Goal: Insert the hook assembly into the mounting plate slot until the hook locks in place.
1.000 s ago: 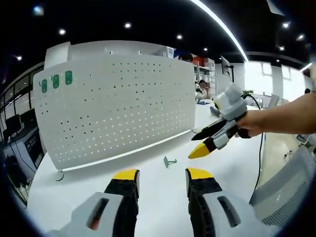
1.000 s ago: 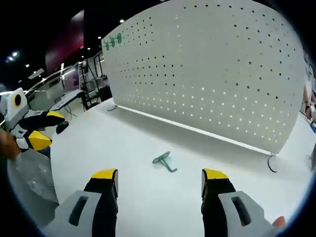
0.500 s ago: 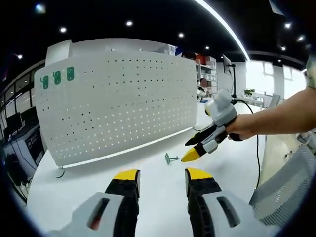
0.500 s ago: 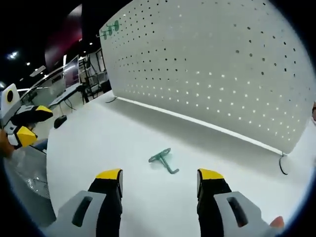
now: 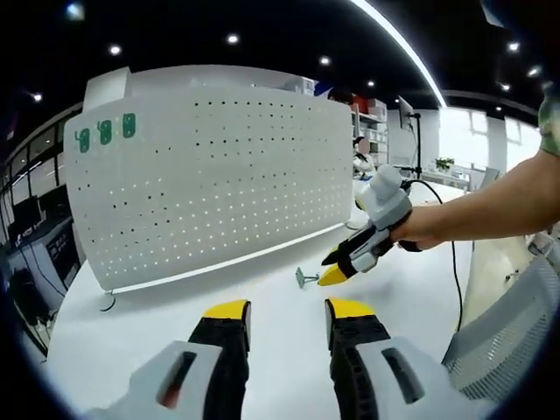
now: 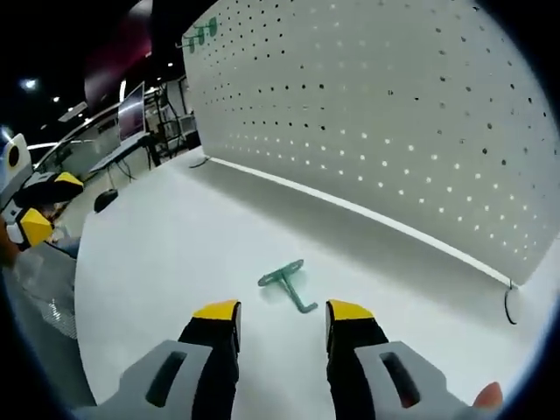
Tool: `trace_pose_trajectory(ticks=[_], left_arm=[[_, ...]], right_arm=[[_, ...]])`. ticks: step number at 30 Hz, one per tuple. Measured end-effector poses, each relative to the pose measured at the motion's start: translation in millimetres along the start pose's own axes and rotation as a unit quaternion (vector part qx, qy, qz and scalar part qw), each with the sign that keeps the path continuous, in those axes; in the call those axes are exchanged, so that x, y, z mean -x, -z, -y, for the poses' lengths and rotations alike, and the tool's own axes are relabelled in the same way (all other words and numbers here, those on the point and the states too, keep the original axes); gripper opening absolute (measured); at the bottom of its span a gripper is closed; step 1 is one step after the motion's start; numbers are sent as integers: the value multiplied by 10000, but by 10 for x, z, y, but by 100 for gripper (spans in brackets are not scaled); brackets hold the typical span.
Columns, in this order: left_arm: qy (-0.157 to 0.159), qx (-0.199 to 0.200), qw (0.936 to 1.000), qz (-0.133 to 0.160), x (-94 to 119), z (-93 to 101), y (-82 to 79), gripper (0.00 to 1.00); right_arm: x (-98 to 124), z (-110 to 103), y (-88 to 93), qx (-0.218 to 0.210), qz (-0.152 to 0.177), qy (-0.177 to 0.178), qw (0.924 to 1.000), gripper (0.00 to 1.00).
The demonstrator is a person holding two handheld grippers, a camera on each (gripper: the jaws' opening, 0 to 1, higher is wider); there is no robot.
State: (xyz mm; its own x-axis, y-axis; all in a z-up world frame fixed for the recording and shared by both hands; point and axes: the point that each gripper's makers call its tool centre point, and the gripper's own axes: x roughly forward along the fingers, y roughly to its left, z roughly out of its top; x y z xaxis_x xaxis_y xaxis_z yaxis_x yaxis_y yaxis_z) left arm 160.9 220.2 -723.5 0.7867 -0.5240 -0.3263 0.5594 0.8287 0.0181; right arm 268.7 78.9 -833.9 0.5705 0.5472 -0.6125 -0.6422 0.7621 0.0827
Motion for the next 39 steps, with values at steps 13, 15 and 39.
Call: trace_pose_trajectory(ticks=[13, 15, 39], left_arm=[[-34, 26, 10000, -61, 0, -38, 36, 33], [-37, 31, 10000, -66, 0, -42, 38, 33], [-27, 51, 9999, -90, 14, -37, 56, 29]], right_arm=[[-140, -14, -14, 245, -128, -126, 9995, 24], [-158, -4, -6, 256, -159, -123, 9995, 20], [-169, -75, 94, 325, -353, -237, 9986, 11]])
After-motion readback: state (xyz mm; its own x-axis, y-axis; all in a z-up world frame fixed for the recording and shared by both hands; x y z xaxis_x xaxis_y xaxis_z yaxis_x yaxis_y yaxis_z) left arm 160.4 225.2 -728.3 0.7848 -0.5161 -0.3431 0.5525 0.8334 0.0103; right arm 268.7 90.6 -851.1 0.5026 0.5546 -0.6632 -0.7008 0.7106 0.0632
